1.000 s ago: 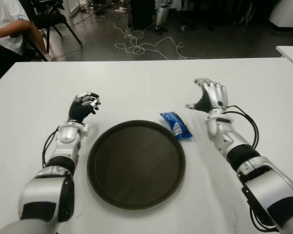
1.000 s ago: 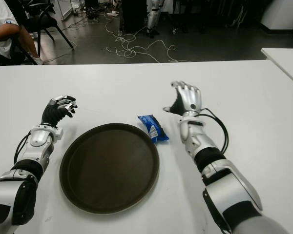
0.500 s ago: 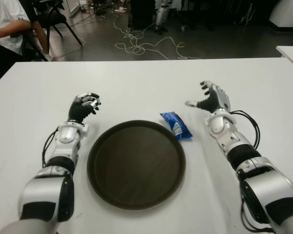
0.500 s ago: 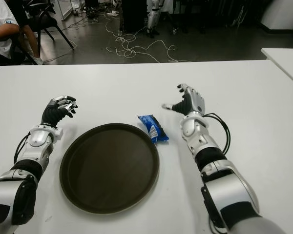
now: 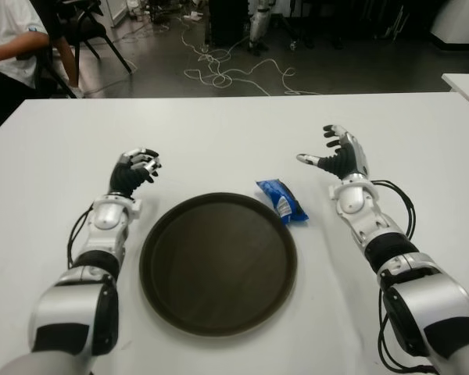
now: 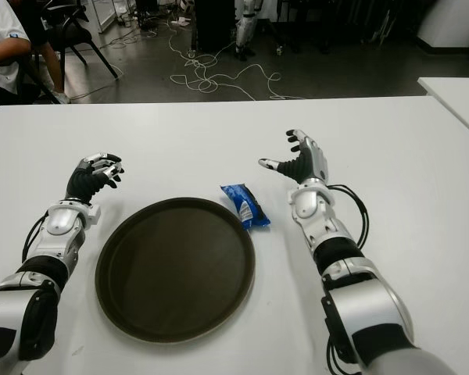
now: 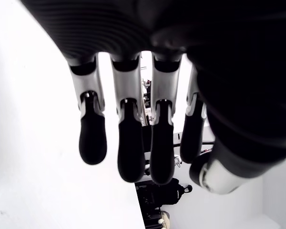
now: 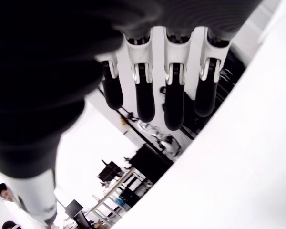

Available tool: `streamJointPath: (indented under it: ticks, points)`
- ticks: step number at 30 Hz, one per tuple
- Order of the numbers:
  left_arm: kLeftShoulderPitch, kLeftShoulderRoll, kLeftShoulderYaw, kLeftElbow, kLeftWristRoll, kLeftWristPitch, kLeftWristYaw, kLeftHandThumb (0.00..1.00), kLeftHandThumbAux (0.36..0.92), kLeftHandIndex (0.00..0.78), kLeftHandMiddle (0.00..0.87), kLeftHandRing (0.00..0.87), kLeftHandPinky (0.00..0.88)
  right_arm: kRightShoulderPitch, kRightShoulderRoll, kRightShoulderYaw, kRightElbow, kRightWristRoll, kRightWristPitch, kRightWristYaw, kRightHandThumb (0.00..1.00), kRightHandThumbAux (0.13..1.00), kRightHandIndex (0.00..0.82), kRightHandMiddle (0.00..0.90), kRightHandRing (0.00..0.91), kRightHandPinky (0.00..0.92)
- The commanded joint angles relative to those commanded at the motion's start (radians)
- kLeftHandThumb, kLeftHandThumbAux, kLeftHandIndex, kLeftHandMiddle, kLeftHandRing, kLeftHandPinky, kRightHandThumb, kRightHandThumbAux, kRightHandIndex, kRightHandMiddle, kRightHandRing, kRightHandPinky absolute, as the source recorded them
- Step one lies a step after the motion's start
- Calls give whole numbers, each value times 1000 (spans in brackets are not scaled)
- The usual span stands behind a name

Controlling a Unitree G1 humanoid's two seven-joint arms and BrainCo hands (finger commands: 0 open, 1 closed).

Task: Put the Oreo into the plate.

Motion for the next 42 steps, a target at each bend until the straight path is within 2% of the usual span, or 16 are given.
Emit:
streamJointPath:
  ticks: [2, 5, 10, 16, 21, 27, 32, 42]
  points:
    - [0, 0, -1, 1, 2, 0, 2, 694, 714, 427, 554, 574, 597, -2, 0, -15, -11, 22, 14, 44, 0, 687, 210, 280, 310, 333]
    - [0, 0, 1, 1, -1, 1, -1, 695, 714, 427, 555, 579, 606, 2, 1, -77, -45, 126, 40, 203, 0, 683, 177, 276, 319, 369]
    - [0, 1, 1, 2, 0, -2, -2, 695, 714, 427, 553, 578, 604, 15, 5, -154, -100, 261, 86, 394, 0, 681, 143, 278, 350, 452]
    - [-1, 4, -4, 3, 8, 0, 7, 694, 716, 426, 543, 566, 591, 58, 11, -162, -226, 307, 150, 489, 0, 679, 136, 278, 360, 466]
    - [-2, 6, -2, 5, 6, 1, 2, 693, 716, 426, 527, 548, 577, 73, 4, -148, -269, 298, 170, 520, 0, 664, 132, 276, 357, 459]
    - [-2, 9, -7, 8, 13, 2, 11, 694, 715, 425, 524, 545, 574, 103, -20, -74, -346, 194, 174, 484, 0, 655, 134, 267, 328, 394]
    - [-2, 9, -5, 9, 11, 6, 11, 695, 715, 425, 524, 545, 569, 132, -26, -45, -406, 143, 184, 462, 0, 653, 148, 267, 314, 356]
    - [-4, 10, -14, 9, 20, 11, 19, 694, 715, 426, 541, 555, 565, 209, -42, 49, -602, -14, 261, 410, 0, 697, 151, 232, 259, 270]
